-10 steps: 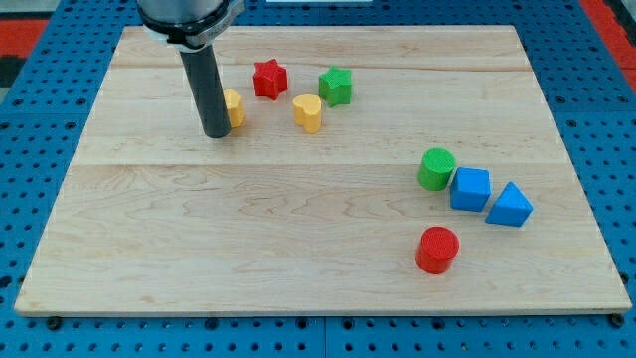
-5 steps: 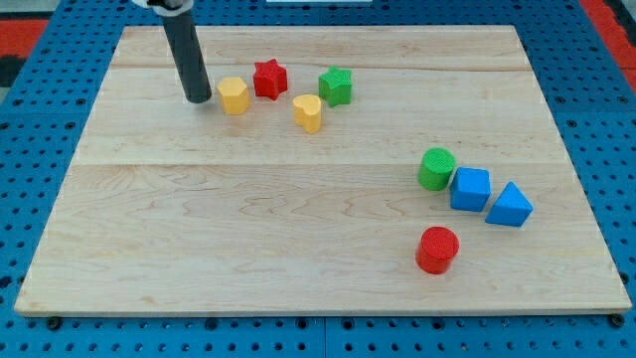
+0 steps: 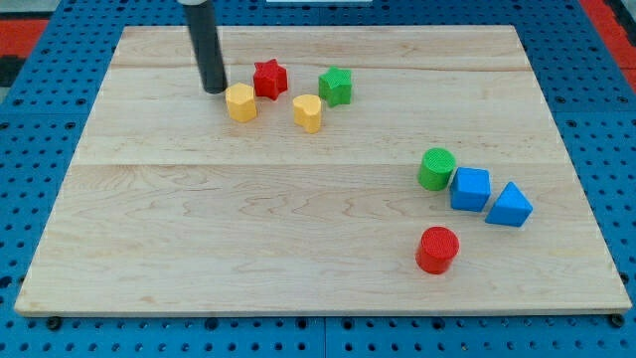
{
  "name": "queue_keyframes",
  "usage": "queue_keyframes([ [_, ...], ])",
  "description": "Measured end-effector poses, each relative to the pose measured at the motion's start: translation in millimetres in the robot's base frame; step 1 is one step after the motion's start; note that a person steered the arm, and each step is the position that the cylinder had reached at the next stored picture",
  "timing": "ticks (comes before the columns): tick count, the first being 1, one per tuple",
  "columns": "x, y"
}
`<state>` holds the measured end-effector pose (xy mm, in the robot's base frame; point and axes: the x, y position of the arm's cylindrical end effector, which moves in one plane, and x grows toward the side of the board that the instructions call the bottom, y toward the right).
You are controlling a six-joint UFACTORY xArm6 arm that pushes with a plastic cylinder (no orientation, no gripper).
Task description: Move yellow hexagon a bit down and right
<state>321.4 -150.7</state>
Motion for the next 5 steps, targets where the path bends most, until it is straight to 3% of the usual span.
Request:
queue_keyframes([
  [3,14.2,51.6],
  [4,14.2,48.7],
  [5,0.4,-0.9],
])
